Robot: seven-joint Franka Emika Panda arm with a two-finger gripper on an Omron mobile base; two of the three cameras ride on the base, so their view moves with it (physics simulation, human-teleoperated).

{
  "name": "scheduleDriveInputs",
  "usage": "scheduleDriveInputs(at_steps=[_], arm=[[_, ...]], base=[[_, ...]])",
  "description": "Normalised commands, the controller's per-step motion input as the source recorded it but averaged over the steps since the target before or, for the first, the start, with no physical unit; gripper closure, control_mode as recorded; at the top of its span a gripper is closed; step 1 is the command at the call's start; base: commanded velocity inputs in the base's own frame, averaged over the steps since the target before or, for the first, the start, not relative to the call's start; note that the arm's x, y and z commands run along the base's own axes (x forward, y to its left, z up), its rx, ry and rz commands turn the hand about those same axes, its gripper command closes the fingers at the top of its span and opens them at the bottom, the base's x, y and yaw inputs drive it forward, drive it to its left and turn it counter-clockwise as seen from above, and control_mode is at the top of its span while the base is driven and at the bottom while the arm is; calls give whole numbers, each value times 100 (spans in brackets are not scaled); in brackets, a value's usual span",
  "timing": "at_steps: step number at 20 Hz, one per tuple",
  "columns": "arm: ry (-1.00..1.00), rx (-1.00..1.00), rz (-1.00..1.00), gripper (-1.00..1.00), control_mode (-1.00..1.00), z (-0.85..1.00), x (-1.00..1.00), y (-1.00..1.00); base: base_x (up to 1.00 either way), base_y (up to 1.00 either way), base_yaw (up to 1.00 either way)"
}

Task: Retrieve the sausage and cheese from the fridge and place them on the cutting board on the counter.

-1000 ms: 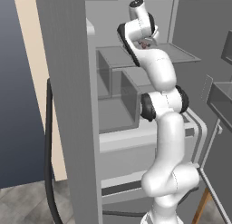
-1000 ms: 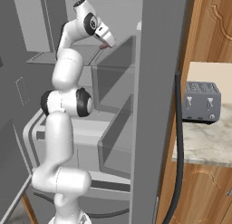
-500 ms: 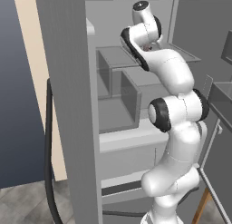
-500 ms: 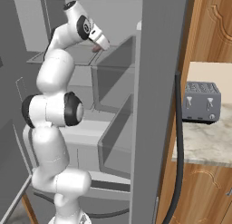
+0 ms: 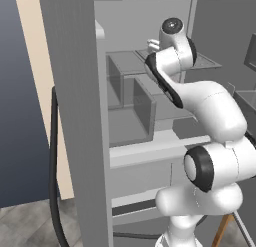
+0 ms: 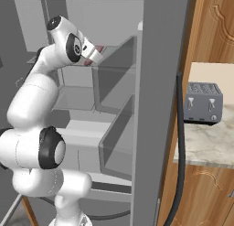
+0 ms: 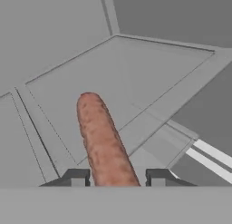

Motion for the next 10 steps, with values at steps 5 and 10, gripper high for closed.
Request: scheduleDriveInputs(at_steps=[5,10], arm=[[17,0,12,100,-100,68,-96,3],[13,0,26,100,-100,12,-58,20]], base=[[0,0,0],[0,0,0]])
